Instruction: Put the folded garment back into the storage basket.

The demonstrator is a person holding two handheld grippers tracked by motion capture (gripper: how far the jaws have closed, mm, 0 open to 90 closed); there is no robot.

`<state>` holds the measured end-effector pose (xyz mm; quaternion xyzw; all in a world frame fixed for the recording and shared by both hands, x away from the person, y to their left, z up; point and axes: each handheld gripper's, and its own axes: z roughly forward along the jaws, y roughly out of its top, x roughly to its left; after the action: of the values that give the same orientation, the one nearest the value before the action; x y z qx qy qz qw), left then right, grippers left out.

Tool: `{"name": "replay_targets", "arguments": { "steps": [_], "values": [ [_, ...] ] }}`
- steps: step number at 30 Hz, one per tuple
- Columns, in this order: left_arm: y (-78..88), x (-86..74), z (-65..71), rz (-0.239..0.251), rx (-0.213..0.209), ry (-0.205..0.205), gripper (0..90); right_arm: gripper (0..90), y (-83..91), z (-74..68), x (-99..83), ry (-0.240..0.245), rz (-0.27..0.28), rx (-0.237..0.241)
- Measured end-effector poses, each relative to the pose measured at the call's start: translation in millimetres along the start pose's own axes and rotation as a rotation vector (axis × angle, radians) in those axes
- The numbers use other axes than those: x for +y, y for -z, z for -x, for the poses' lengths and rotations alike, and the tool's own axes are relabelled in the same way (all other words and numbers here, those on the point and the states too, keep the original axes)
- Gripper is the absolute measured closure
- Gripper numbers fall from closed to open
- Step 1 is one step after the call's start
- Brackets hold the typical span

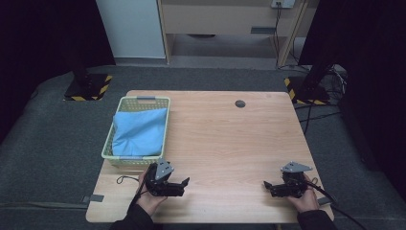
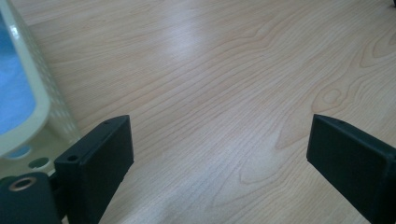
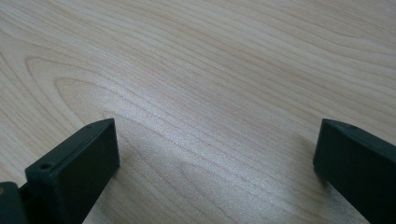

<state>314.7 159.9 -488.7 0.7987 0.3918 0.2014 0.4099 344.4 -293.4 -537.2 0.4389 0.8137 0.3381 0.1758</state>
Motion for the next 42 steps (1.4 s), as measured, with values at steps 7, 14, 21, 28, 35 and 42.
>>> {"name": "replay_targets", "arguments": {
  "steps": [7,14,21,28,35,42],
  "values": [
    [3.1,-4.0,-6.0,-0.004,0.015,0.016,6.7,0.3,0.0,0.0,-0.1,0.0,0.0,0.0],
    [9.0,-7.8,-13.3,-0.002,0.035,0.033,6.7,0.3,0.1,0.1,-0.1,0.0,0.0,0.0],
    [12.5,-11.1,-17.4,-0.004,0.045,0.04,6.8,0.3,0.2,0.2,-0.2,0.0,0.0,0.001],
    [15.9,-13.8,-21.1,0.0,0.059,0.052,6.7,0.4,0.3,0.5,-0.3,0.001,0.0,0.001],
    [19.0,-15.3,-24.4,0.004,0.071,0.059,6.7,0.4,0.5,0.6,-0.4,0.001,-0.001,0.002],
    [22.7,-17.9,-29.5,0.004,0.086,0.071,6.7,0.4,0.7,0.7,-0.5,0.0,-0.001,0.002]
  ]
}}
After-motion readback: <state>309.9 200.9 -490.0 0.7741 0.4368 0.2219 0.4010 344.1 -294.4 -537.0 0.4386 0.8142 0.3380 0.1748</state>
